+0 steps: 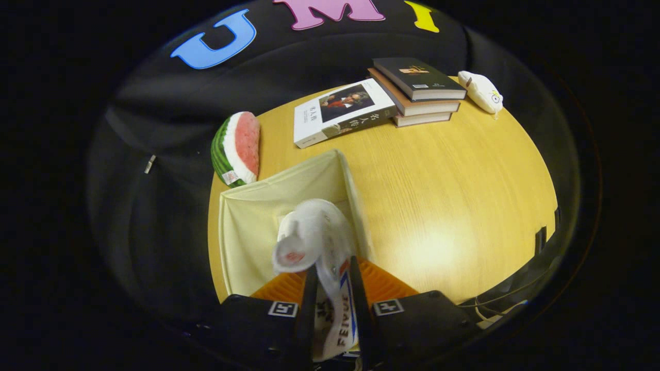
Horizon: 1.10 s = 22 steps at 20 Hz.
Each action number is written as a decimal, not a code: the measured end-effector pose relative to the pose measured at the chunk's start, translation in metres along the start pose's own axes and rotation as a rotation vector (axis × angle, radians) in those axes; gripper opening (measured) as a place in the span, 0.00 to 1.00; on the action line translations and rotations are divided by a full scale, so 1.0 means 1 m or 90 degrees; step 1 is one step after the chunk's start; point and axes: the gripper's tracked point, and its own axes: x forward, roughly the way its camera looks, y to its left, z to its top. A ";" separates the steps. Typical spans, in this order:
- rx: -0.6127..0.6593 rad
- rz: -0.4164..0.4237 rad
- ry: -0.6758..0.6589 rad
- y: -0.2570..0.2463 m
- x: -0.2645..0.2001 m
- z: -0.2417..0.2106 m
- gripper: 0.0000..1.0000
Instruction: Open the storage box then place both shoes into the box .Put the left shoe in first, then the right shoe, with the right side of both shoes facing outward in a uniform manner.
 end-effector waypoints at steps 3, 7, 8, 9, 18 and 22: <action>-0.057 0.020 -0.036 0.012 -0.011 0.009 0.91; -0.083 0.040 -0.055 0.016 -0.018 0.012 0.99; -0.093 0.046 -0.063 0.015 -0.021 0.014 0.99; -0.103 0.051 -0.071 0.013 -0.025 0.015 0.99; -0.147 0.081 -0.249 -0.046 -0.077 0.089 0.99; -0.183 0.028 -0.363 -0.113 -0.108 0.133 0.98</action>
